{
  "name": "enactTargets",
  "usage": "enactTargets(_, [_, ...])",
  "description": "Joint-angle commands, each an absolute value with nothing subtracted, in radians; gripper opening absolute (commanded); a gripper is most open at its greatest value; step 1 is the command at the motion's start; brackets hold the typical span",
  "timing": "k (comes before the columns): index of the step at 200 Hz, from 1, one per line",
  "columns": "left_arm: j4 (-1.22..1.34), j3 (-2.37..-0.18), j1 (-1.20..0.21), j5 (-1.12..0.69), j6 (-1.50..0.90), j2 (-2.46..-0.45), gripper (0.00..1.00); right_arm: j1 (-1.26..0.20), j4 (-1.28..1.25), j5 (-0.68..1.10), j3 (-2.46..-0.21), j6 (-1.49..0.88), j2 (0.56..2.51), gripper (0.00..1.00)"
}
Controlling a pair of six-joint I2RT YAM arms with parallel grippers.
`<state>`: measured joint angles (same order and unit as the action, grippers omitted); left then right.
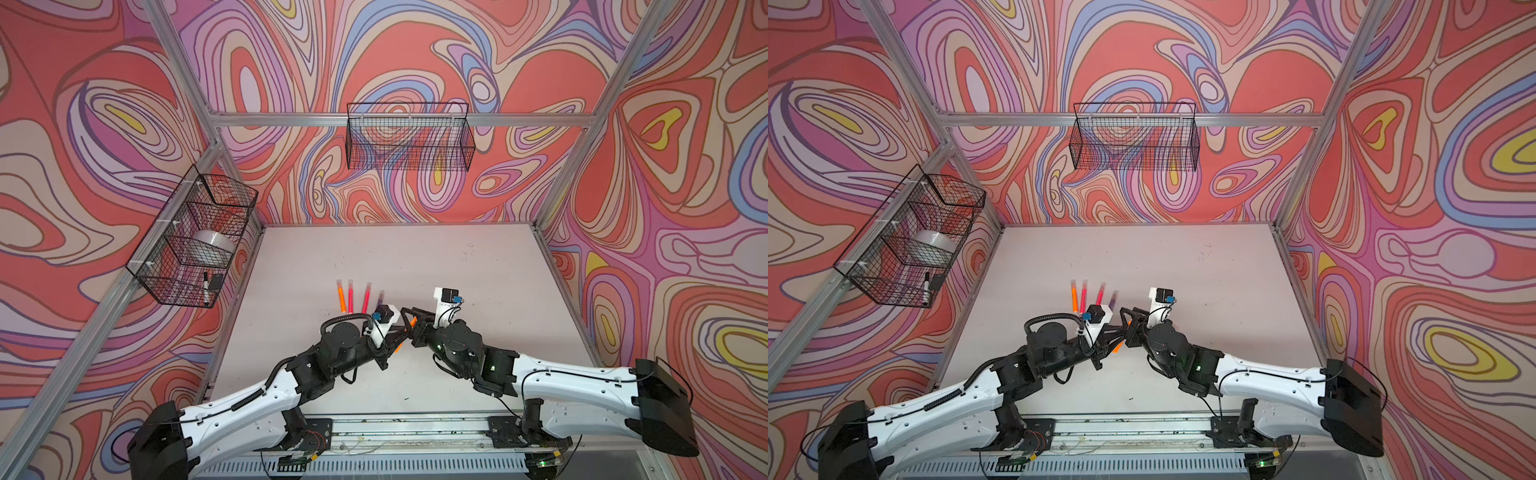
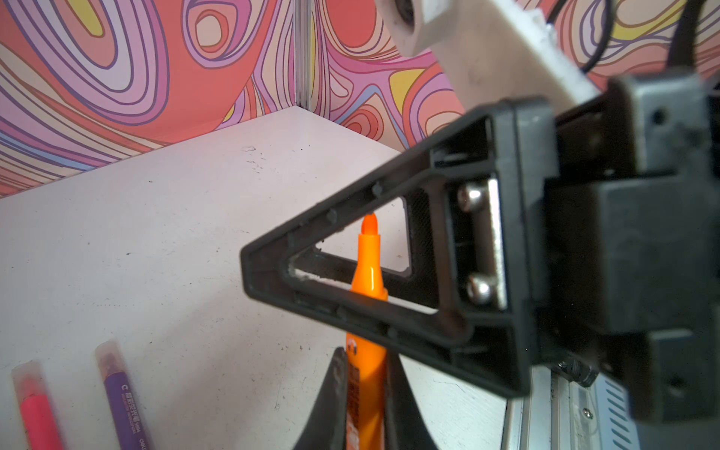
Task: Insert pens into pen caps
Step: Pass a pen.
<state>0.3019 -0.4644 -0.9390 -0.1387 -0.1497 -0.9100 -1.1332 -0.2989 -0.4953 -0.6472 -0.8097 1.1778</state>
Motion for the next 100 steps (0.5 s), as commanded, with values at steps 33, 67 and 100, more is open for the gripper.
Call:
enactTargets(33, [0.313, -0.466, -0.94, -0.141, -0.14, -0.9, 0.0, -1.129, -0.299, -0.487, -0.658, -0.821, 1.186, 0.3])
enactTargets(67, [0.309, -0.47, -0.941, -0.143, -0.14, -0.907, 0.02, -1.129, -0.298, -0.486, -0.659, -0.821, 1.186, 0.19])
enactTargets(100, [0.317, -0.469, -0.941, -0.143, -0.138, -0.916, 0.16, -1.129, -0.3, -0.472, -0.666, -0.823, 1.196, 0.15])
